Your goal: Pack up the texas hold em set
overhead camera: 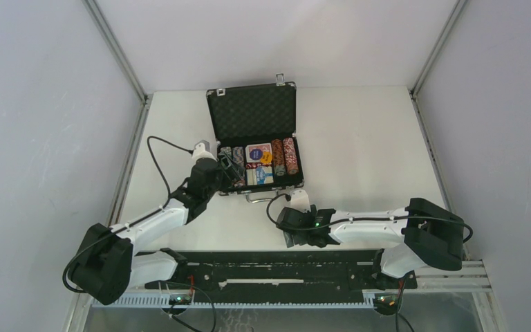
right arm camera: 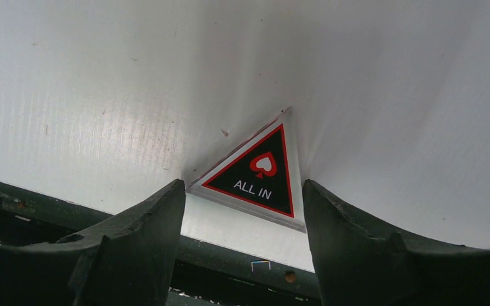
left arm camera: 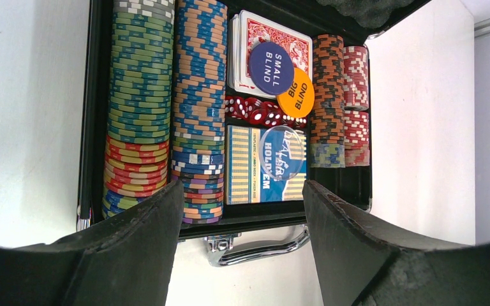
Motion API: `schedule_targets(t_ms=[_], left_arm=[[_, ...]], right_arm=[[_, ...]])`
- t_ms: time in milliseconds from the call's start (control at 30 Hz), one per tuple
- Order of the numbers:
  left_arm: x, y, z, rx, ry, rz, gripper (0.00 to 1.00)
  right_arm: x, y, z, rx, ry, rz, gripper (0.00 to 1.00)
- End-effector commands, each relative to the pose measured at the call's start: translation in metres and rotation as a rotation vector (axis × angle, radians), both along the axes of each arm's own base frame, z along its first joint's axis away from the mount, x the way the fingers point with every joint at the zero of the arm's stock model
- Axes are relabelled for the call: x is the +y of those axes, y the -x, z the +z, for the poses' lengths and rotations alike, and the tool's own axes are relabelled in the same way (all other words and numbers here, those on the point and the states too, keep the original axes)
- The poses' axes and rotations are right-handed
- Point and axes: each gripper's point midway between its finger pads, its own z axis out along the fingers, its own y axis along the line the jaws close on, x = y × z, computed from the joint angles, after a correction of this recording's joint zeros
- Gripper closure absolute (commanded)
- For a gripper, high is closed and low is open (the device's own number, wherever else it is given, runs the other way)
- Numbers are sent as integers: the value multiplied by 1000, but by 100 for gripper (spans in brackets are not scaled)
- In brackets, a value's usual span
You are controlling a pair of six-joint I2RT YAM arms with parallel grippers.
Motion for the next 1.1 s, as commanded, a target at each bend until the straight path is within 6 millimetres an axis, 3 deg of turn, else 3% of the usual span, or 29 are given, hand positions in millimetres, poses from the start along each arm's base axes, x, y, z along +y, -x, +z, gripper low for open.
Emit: schedule_targets(t_ms=[0,500,1067], left_arm=[[-5,-1,5,-27,19,-18,27],[-5,-1,5,-26,18,-18,28],[-5,-2,4,-23,15,-16,28]], right_arm=[[2,-1,0,-20,-10,-17,27],[2,-5,8,-38,-16,-26,37],[19,-31,44,-85,-118,-10,38]])
